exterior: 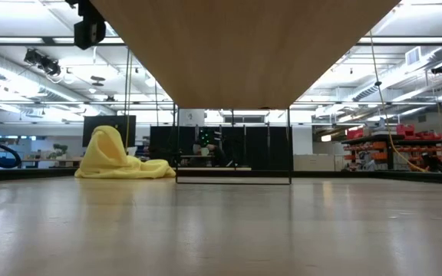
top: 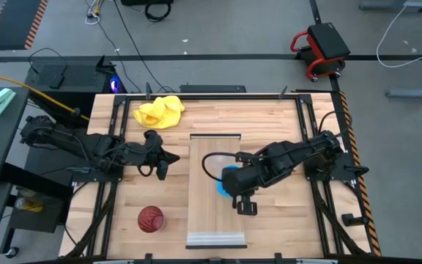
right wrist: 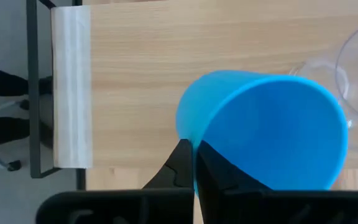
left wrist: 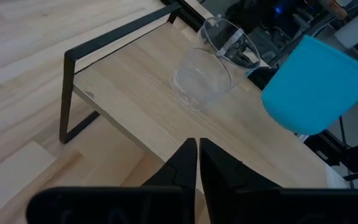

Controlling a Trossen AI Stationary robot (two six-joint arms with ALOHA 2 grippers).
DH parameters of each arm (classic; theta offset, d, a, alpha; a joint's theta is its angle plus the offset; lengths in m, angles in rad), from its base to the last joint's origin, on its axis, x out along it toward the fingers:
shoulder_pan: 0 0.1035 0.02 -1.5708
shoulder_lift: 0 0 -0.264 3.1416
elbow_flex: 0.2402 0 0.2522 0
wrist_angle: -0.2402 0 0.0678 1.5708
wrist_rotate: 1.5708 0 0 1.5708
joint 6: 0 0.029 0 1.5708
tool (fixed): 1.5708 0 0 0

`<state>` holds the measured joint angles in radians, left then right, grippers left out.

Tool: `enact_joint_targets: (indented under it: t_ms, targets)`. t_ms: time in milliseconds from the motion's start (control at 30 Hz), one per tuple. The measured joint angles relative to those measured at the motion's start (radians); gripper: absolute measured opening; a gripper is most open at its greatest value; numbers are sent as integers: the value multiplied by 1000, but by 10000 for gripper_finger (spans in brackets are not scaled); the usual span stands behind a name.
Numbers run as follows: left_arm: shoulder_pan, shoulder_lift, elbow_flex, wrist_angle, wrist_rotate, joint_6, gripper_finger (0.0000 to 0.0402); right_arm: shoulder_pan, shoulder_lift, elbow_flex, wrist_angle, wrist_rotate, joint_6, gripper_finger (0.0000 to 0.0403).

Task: Stack small to large cups/mugs on shelf
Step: Put the blue mug on the shelf

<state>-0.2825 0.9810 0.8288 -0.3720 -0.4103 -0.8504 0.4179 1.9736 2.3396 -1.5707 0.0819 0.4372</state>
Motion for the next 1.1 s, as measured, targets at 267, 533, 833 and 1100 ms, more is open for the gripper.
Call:
enact_joint_targets:
  t_ms: [267,533,833,1100]
  targets:
    - [2,0,0,-5,0,-1,17,36,6,3,8,50,-35,2]
    - [25,0,0,-3,0,-2,23,37,74,2,19,53,-133,2]
    - [33,0,0,-3,-1,1,16,28,88,2,89,122,-217,2]
    - [33,0,0,-2,-5,-2,26,1,87,0,56,133,-224,2]
